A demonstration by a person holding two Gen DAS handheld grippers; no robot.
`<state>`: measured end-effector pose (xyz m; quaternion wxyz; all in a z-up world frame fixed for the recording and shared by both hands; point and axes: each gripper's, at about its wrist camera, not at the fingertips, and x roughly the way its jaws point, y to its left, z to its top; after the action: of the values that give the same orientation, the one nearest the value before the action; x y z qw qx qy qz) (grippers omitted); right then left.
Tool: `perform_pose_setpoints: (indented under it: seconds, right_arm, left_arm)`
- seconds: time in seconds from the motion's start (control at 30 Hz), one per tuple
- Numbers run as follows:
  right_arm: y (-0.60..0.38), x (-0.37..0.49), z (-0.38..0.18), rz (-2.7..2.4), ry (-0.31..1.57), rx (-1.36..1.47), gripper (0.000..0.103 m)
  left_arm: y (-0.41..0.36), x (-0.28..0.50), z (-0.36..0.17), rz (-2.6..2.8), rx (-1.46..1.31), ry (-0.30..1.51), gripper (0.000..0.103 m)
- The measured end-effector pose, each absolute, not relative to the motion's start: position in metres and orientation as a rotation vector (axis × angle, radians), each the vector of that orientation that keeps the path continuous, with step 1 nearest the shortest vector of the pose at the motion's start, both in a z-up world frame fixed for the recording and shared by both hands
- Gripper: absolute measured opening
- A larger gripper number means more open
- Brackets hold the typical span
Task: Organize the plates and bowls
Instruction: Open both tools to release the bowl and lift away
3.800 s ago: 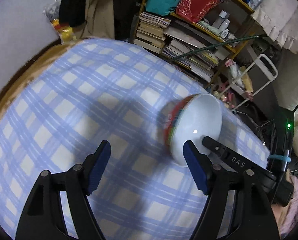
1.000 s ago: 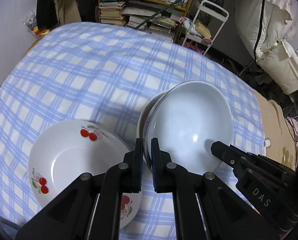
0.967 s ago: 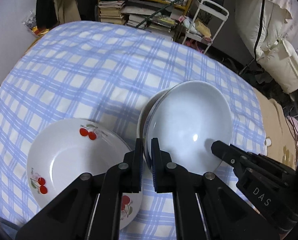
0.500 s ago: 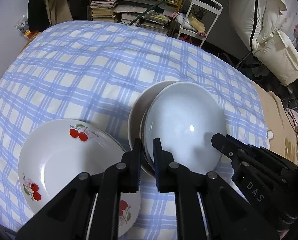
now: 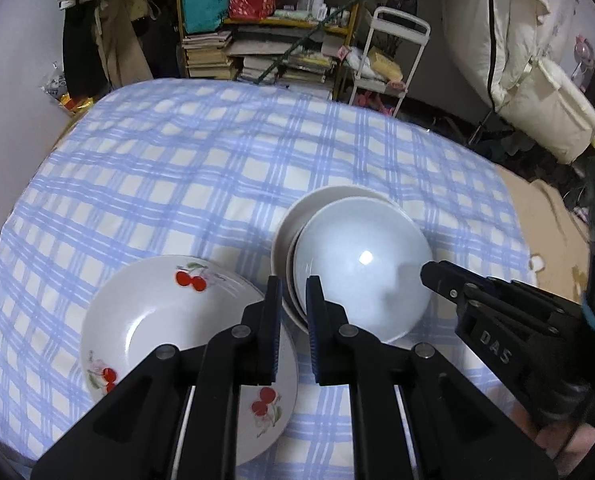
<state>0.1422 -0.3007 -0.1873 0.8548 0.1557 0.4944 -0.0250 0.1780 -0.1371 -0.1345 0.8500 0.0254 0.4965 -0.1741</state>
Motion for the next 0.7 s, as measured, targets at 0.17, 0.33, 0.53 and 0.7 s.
perform_pose_setpoints:
  seconds: [0.17, 0.33, 0.53, 0.7]
  right_arm:
    - [-0.295, 0.135, -0.159, -0.004, 0.966, 0.289, 0.013]
    - [-0.275, 0.121, -0.114, 0.027, 0.839, 0.158, 0.021]
    - [-0.267, 0.094, -0.066, 0.047, 0.69, 0.116, 0.046]
    - [-0.266, 0.062, -0.035, 0.031, 0.551, 0.072, 0.072]
  left_arm:
    - [-0.107, 0.163, -0.097, -0.313, 0.058, 0.972, 0.019]
    - [-0.064, 0.139, -0.05, -0.219, 0.055, 0.855, 0.031]
    - [-0.023, 0.094, -0.001, -0.141, 0.101, 0.683, 0.057]
    - [0.007, 0.054, 0.022, -0.095, 0.084, 0.558, 0.082]
